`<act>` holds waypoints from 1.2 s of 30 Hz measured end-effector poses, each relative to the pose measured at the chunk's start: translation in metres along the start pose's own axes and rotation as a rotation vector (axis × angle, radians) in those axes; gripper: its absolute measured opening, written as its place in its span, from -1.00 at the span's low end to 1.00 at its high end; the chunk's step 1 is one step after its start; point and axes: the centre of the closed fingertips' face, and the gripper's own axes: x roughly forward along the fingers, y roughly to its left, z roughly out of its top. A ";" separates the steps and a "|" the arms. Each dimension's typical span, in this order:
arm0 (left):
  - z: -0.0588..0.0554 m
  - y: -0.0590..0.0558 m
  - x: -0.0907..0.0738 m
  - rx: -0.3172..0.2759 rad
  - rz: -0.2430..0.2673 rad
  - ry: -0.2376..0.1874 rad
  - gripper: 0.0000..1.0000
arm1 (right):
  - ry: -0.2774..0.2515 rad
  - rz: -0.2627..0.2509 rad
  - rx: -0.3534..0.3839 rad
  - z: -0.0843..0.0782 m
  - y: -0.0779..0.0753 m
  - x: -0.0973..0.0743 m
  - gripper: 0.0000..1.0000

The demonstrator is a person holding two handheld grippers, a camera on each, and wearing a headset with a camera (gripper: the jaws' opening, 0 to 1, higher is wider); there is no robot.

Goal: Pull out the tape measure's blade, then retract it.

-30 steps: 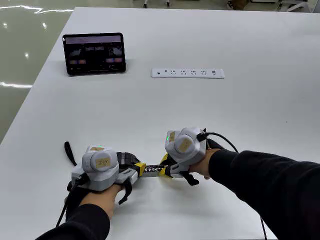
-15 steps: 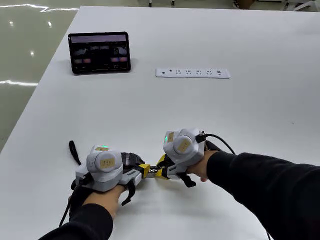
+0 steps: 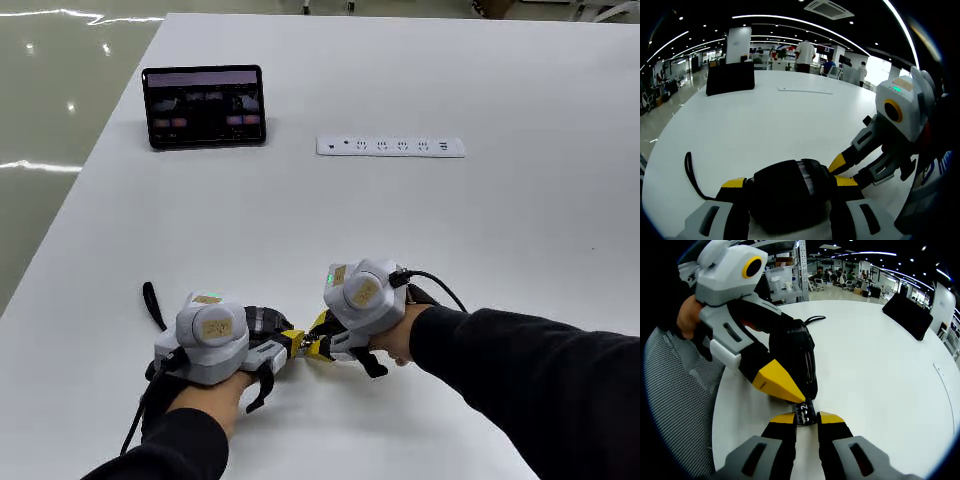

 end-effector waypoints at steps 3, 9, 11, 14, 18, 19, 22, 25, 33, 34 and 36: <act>0.000 0.000 0.000 0.000 -0.002 -0.001 0.23 | -0.003 -0.001 -0.004 0.000 0.000 0.000 -0.76; 0.000 0.000 0.000 0.000 -0.002 -0.001 0.23 | 0.005 -0.009 -0.033 -0.005 0.000 -0.003 -0.77; 0.000 0.000 0.000 -0.001 -0.002 -0.002 0.23 | 0.004 -0.007 -0.030 -0.005 0.000 -0.003 -0.77; 0.000 0.000 0.000 -0.004 -0.003 -0.003 0.23 | 0.007 -0.002 -0.031 -0.003 0.000 -0.002 -0.78; 0.000 0.000 0.000 -0.006 -0.003 -0.004 0.23 | 0.002 0.002 -0.031 -0.001 0.001 0.000 -0.79; 0.000 0.000 0.000 -0.006 -0.004 -0.004 0.23 | 0.001 0.003 -0.030 -0.001 0.002 0.001 -0.79; 0.000 0.000 0.000 -0.008 -0.005 -0.004 0.23 | -0.003 0.004 -0.032 0.002 0.002 0.003 -0.79; 0.000 0.000 0.000 -0.011 -0.005 -0.005 0.23 | -0.007 0.007 -0.035 0.003 0.002 0.004 -0.79; 0.000 0.000 -0.001 -0.012 -0.009 -0.006 0.23 | -0.013 0.015 -0.047 0.009 0.004 0.008 -0.79; 0.000 0.000 -0.001 -0.012 -0.009 -0.006 0.23 | -0.014 0.016 -0.046 0.009 0.004 0.008 -0.79; 0.000 0.000 -0.001 -0.012 -0.009 -0.007 0.23 | -0.014 0.015 -0.049 0.009 0.004 0.008 -0.79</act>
